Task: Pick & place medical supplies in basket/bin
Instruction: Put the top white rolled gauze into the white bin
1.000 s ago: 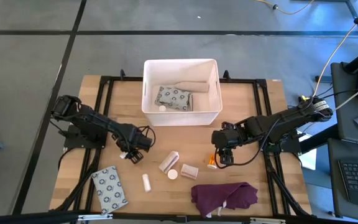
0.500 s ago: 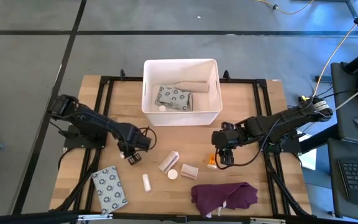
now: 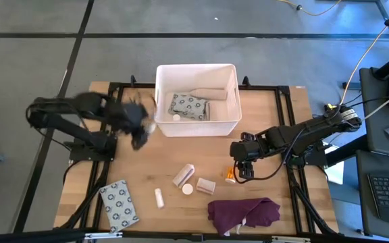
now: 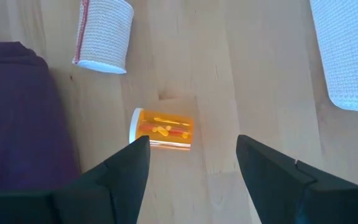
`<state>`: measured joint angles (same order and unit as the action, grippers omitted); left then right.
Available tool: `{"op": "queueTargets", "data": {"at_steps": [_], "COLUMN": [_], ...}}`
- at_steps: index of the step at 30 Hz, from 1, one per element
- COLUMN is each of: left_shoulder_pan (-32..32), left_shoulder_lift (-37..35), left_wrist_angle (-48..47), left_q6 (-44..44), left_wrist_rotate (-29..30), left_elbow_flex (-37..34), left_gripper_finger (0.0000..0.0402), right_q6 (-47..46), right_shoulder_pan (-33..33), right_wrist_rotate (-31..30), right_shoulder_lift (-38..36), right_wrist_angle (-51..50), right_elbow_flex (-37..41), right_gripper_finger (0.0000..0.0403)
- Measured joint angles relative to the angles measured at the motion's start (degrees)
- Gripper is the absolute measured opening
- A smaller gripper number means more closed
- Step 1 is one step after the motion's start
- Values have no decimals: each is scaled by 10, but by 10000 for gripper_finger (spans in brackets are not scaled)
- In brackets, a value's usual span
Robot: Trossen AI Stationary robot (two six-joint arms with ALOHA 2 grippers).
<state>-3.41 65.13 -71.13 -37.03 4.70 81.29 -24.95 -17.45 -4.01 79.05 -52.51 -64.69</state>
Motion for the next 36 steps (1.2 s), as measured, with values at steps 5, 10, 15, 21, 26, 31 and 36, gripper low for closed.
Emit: {"op": "queueTargets", "data": {"at_steps": [5,10,15,21,26,31,36], "left_shoulder_pan": [85,177,255,299,315,320,321], "left_shoulder_lift": [23,91,181,279,346,404,455], "left_wrist_angle": [140,238,253,342,423,484,475], "left_q6": [216,343,407,453,453,445,438], "left_wrist_rotate": [29,-11,-123,-203,-213,-213,-220], "left_elbow_flex": [70,84,90,90,90,91,116], "left_gripper_finger": [42,41,46,46,47,45,46], "right_q6": [0,-5,-44,-14,-9,-2,-2], "right_shoulder_pan": [0,0,0,12,12,12,12], "right_wrist_rotate": [0,1,-19,-95,-94,-94,-94], "right_shoulder_lift": [0,0,0,0,0,0,0], "right_wrist_angle": [1,5,38,115,156,172,172], "right_elbow_flex": [0,0,0,0,0,0,0], "right_gripper_finger": [241,241,241,241,241,241,241]}}
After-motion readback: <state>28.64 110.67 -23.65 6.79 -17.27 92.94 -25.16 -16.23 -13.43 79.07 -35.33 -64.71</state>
